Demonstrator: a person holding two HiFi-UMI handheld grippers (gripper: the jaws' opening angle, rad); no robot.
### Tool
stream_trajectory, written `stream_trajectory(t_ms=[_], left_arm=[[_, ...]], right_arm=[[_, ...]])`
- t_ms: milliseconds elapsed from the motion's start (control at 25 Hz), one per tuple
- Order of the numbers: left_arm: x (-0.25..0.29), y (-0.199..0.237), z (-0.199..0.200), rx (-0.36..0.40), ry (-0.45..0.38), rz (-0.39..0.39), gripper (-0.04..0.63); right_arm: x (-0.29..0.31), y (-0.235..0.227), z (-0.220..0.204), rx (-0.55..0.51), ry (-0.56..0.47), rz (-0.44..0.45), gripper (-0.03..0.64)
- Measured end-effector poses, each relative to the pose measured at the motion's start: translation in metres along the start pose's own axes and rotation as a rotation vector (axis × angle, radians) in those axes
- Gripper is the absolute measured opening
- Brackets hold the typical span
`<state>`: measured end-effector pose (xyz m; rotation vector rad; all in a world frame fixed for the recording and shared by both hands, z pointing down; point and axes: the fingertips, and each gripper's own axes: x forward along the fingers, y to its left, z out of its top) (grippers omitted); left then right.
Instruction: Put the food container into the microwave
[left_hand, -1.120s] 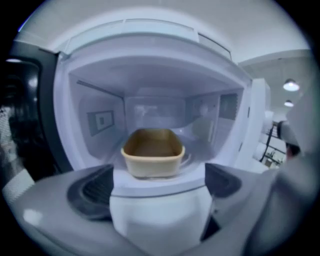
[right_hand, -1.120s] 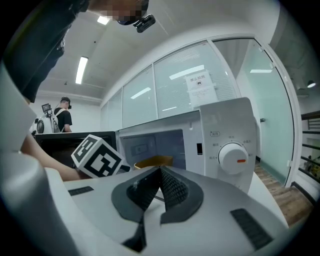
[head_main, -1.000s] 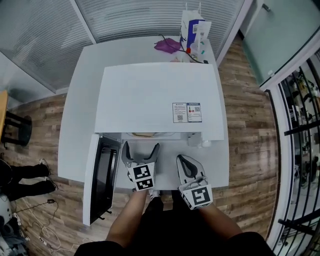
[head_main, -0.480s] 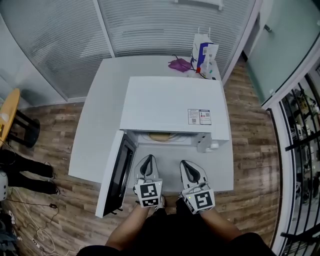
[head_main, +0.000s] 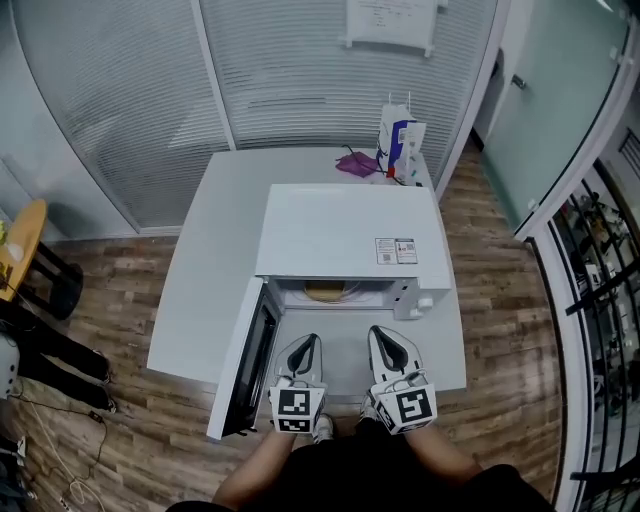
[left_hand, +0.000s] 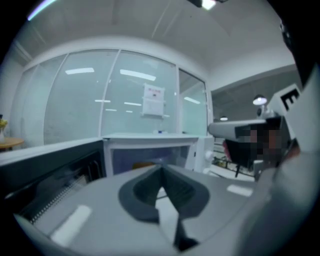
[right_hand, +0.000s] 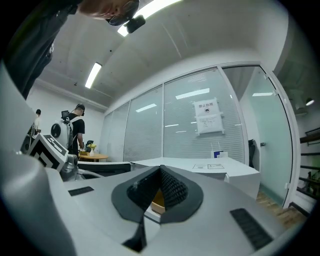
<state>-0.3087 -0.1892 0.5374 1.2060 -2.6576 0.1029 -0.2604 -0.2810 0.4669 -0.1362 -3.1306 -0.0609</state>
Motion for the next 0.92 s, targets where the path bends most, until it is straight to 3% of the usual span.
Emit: stream_trajectory(t_ms=[160, 920], left_arm=[[-0.004, -0.004, 0.008, 0.004, -0.011, -0.054, 0.005], [-0.007, 0.003, 0.008, 0.007, -0.017, -0.057, 0.005]], right_arm=[[0.002, 0.002, 0.003, -0.008, -0.004, -0.018, 0.005], [0.009, -0.003, 0.012, -0.025, -0.023, -0.048, 0.005]])
